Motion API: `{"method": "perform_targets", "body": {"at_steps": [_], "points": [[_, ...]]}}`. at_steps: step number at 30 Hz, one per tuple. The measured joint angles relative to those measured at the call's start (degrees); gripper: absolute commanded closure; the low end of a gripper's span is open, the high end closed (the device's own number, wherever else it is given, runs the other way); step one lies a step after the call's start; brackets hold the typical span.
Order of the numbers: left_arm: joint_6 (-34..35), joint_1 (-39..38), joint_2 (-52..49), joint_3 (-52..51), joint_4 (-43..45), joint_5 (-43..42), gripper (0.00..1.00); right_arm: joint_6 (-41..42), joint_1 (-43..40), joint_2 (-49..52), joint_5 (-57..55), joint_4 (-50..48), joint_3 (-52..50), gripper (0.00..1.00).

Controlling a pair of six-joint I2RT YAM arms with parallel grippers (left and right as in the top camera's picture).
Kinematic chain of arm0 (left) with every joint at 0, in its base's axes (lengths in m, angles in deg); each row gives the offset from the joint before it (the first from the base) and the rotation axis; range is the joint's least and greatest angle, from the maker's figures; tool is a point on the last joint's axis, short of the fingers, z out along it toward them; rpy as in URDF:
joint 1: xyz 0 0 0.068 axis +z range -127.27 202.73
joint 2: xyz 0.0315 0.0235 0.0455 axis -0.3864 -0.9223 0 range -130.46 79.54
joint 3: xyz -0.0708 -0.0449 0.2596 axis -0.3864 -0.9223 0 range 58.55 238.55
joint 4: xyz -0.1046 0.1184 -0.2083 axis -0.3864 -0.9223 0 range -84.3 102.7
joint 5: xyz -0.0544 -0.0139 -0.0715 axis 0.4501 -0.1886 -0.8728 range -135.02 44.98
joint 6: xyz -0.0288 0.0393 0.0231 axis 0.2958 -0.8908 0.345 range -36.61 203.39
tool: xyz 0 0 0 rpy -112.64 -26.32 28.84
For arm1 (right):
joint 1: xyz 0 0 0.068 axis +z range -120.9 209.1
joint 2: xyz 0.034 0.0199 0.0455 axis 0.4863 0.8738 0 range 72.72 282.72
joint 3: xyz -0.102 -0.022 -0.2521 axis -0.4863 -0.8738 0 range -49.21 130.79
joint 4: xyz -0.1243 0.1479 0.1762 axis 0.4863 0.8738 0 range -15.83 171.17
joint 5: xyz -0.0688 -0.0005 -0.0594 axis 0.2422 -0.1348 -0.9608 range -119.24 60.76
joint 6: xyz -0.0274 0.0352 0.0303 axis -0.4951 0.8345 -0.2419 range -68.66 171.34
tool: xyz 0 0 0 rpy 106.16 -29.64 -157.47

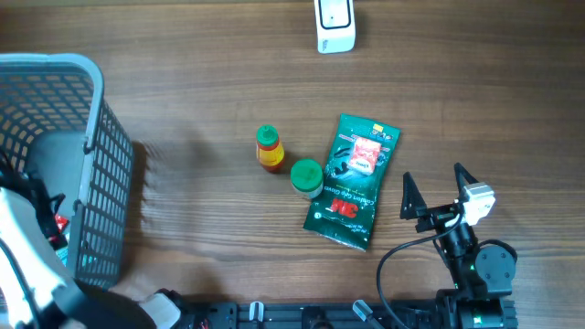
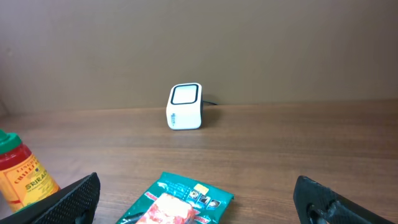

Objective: Scan the item barcode
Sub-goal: 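Return the left gripper into the basket above the mint-green wipes pack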

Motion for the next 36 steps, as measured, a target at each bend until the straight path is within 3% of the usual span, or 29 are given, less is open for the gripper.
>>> {"method": "perform_targets", "body": {"at_steps": [6,9,10,17,18,33,36], "points": [[2.8,0.4,-7.7,0.0,-1.9,-1.1,0.0,0.0,0.0,0.0,0.0,0.0,0.0,0.0],[3.2,0.4,-8.7,0.0,-1.4,0.8,0.16,0.0,0.0,0.0,0.0,0.0,0.0,0.0],[3.3,0.4,-8.9,0.0,-0.5,2.1,0.16,0.0,0.0,0.0,0.0,0.0,0.0,0.0],[3.7,0.4,-9.2,-0.3,4.0,5.4,0.12,0.0,0.0,0.0,0.0,0.0,0.0,0.0],[3.7,0.4,-9.2,-1.0,5.1,5.6,0.01,0.0,0.0,0.0,0.0,0.0,0.0,0.0],[3.9,0.4,-12.0,-7.6,14.6,9.4,0.0,0.0,0.0,0.0,0.0,0.0,0.0,0.0],[3.7,0.4,-14.5,-7.6,15.1,9.7,0.17,0.0,0.0,0.0,0.0,0.0,0.0,0.0]]}}
